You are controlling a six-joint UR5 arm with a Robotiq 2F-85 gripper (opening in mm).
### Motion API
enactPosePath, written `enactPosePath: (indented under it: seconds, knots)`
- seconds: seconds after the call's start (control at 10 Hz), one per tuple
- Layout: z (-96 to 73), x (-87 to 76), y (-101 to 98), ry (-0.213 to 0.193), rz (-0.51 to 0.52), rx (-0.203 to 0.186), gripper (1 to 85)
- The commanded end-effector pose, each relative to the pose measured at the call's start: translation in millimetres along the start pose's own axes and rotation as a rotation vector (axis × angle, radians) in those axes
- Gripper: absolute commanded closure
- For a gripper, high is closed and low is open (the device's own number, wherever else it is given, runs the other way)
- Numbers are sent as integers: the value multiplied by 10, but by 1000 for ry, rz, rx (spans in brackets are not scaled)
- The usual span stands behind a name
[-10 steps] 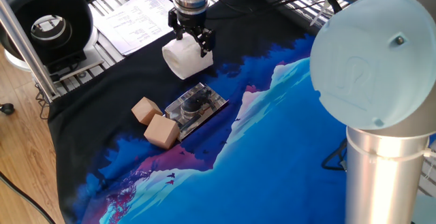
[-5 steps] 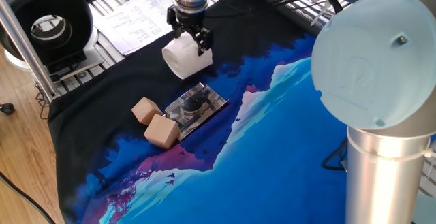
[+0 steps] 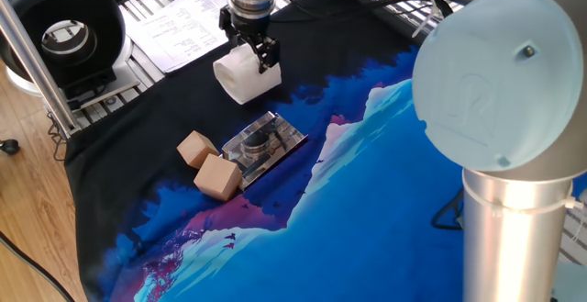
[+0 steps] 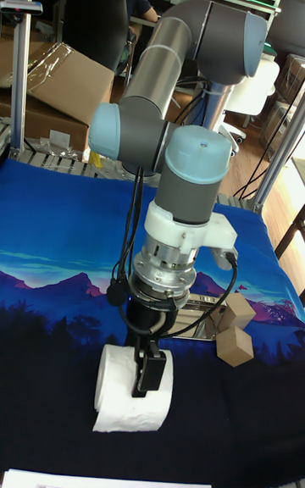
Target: Put the toilet paper on its holder
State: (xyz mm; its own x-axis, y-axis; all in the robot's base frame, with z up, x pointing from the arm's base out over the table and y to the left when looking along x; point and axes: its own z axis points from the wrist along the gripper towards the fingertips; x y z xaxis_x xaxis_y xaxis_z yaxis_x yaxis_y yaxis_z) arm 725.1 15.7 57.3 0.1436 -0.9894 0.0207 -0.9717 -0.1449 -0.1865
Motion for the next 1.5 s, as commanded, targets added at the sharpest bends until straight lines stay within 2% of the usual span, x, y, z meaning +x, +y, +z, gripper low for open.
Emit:
enactPosePath:
  seconds: [0.0,0.1,0.3,0.6,0.7,0.9,1.0,1.1,1.3,1.4]
  knots:
    - [41,18,-146,2,14,44,7]
    - [42,42,-180,13,19,58,7]
    - [89,17,-172,0,33,53,7]
    - [289,-78,-138,-52,57,51,7]
    - [328,-88,-103,-55,70,52,7]
    - [362,-127,-9,-78,84,30,7]
    - [360,-167,6,-103,98,26,7]
    - [365,-186,77,-117,104,-1,27]
    - [360,-115,104,-104,102,-10,267]
    - [332,-69,137,-105,100,-27,280]
